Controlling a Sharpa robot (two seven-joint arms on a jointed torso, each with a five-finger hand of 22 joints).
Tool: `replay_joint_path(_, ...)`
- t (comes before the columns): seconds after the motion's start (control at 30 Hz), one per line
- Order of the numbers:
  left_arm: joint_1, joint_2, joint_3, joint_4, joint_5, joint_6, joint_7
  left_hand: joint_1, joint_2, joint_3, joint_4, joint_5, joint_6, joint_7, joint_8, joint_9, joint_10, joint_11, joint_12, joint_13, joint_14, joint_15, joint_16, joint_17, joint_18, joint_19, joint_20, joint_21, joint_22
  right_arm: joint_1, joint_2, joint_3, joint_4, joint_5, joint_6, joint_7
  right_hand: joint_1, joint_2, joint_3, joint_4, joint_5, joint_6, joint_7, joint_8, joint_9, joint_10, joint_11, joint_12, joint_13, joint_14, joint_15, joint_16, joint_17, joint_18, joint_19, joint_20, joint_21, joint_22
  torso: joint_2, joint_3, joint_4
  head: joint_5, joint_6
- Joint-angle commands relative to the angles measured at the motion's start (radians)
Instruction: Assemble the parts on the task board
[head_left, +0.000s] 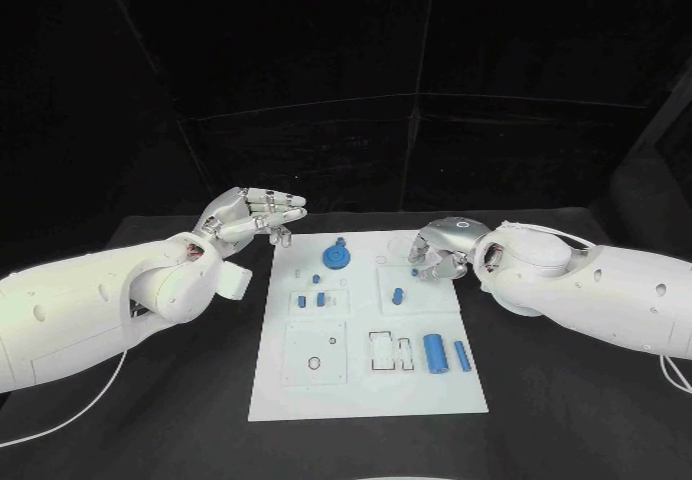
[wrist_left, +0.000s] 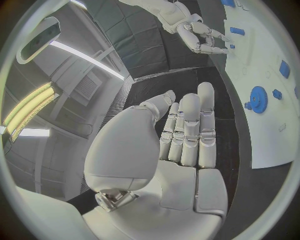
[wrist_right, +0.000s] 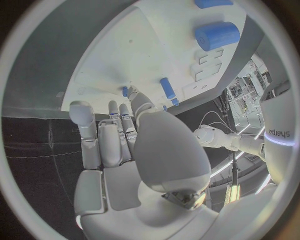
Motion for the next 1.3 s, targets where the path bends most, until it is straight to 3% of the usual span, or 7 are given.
replay_joint_path(0.03, 0.001, -0.001, 0.001, 0.004, 0.045, 0.021, 0.034, -0.01, 0.001, -0.009, -0.001, 0.004, -0.003, 0.005, 0.002, -0.001, -0.009, 0.001, 0.007, 0.0, -0.009, 0.0, -0.004, -0.001, 0.005, -0.005, 0.0, -0.004, -0.002, -0.001, 0.004, 0.0, -0.002, -0.023, 0.024, -0.002, 0.01, 0.004, 0.019, -0.003, -0.022, 0.013, -0.001, -0.002, 0.002, 0.017, -0.001, -0.005, -0.02, 0.039, 0.003, 0.005, 0.003, 0.014, 0.004, 0.002, 0.008, 0.006, 0.0, -0.0002, 0.0006, 0.001, -0.002)
replay_joint_path(0.37, 0.001, -0.002, 0.001, 0.004, 0.049, 0.022, 0.033, -0.01, 0.002, -0.013, -0.003, 0.004, -0.008, 0.008, 0.001, -0.003, -0.014, 0.003, 0.007, -0.001, -0.013, 0.001, -0.005, -0.004, 0.005, -0.007, 0.002, -0.008, -0.006, -0.008, 0.018, 0.0, -0.014, -0.023, 0.051, 0.001, 0.026, 0.011, 0.113, -0.018, -0.047, 0.031, -0.006, -0.004, 0.001, 0.075, -0.011, -0.006, -0.071, 0.041, -0.004, 0.013, 0.009, 0.012, 0.008, -0.004, 0.023, 0.025, 0.0, 0.0001, 0.0005, 0.003, -0.009)
replay_joint_path(0.87, 0.001, -0.004, 0.001, 0.002, 0.05, 0.023, 0.025, -0.008, 0.002, -0.018, -0.006, 0.004, -0.015, 0.01, -0.001, -0.004, -0.021, 0.006, 0.008, -0.001, -0.017, 0.003, -0.005, -0.006, 0.004, -0.009, 0.003, -0.013, -0.01, -0.017, 0.033, 0.0, -0.031, -0.023, 0.068, -0.007, -0.018, -0.03, 0.253, -0.033, -0.047, 0.045, -0.004, -0.005, 0.001, 0.116, -0.012, -0.033, -0.133, 0.042, -0.004, 0.02, 0.013, 0.01, 0.007, -0.006, 0.039, 0.041, -0.001, 0.0003, -0.0006, 0.001, -0.013)
replay_joint_path(1.07, 0.001, -0.004, 0.001, 0.0, 0.05, 0.023, 0.022, -0.007, 0.003, -0.018, -0.007, 0.004, -0.016, 0.011, -0.001, -0.004, -0.023, 0.006, 0.008, -0.001, -0.018, 0.004, -0.005, -0.007, 0.004, -0.009, 0.003, -0.013, -0.011, -0.024, 0.04, 0.0, -0.036, -0.023, 0.061, -0.013, -0.03, -0.034, 0.286, -0.036, -0.047, 0.054, -0.006, -0.002, 0.002, 0.126, -0.013, -0.035, -0.139, 0.043, -0.005, 0.024, 0.017, 0.009, 0.009, -0.006, 0.045, 0.05, -0.001, 0.0002, 0.0012, -0.001, -0.015)
replay_joint_path(1.3, 0.001, -0.004, 0.001, -0.003, 0.05, 0.023, 0.018, -0.006, 0.003, -0.02, -0.008, 0.003, -0.018, 0.012, -0.002, -0.005, -0.025, 0.007, 0.009, -0.001, -0.019, 0.004, -0.005, -0.008, 0.004, -0.009, 0.004, -0.015, -0.012, -0.026, 0.04, 0.0, -0.033, -0.023, 0.036, -0.023, -0.045, -0.031, 0.319, -0.038, -0.046, 0.092, -0.018, 0.009, 0.008, 0.167, -0.026, -0.024, -0.135, 0.042, -0.014, 0.02, 0.004, 0.004, 0.025, -0.012, 0.064, 0.082, -0.001, 0.0003, -0.0002, -0.001, -0.016)
